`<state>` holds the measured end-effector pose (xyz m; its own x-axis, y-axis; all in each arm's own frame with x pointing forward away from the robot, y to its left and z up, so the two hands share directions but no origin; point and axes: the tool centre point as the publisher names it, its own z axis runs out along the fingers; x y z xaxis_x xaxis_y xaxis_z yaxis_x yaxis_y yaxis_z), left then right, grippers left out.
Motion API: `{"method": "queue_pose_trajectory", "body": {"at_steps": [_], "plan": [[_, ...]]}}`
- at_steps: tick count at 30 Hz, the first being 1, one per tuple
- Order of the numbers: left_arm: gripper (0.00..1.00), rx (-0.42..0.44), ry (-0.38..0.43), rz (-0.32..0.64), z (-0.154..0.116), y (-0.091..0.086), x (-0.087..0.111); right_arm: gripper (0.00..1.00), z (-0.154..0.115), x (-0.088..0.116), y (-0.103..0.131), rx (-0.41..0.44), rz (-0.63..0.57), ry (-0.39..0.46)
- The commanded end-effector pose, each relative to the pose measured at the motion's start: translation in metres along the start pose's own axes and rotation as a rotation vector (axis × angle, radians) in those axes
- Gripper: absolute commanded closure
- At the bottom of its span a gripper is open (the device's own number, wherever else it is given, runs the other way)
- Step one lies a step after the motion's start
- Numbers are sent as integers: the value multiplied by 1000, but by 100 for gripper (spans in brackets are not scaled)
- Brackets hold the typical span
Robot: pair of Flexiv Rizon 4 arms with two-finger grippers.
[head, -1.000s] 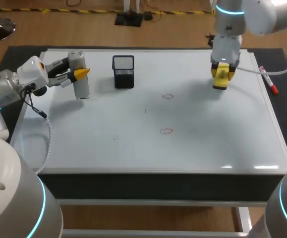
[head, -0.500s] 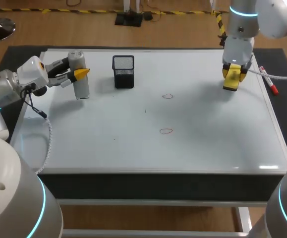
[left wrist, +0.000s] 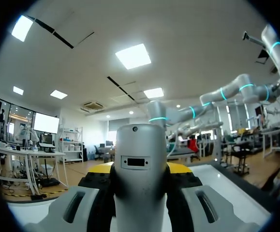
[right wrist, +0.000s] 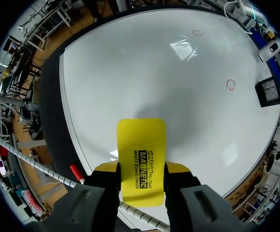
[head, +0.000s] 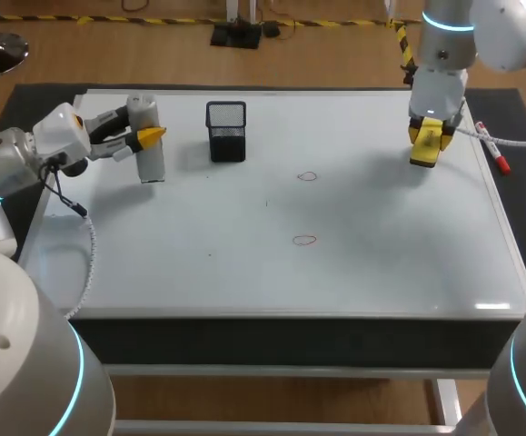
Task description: Pick up the inspection probe, press it on each red-marked spot on the whiteboard one by one, put down the probe, pick up the eraser, and wipe off all the red marks.
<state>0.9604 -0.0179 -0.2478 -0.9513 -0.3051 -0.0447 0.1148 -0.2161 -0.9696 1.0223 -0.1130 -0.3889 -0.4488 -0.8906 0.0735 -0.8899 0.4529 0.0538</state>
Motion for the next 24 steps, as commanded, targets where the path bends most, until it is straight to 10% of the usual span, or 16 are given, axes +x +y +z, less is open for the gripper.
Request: {"method": "queue_pose_trajectory", "body": {"at_steps": [1,24], "plan": [[100,10,-6,-18,36,19,8,100,-1,1,-1,0,-1,1],[100,93,35,-36,197,64,33,100,-1,1,-1,0,-1,1]]}}
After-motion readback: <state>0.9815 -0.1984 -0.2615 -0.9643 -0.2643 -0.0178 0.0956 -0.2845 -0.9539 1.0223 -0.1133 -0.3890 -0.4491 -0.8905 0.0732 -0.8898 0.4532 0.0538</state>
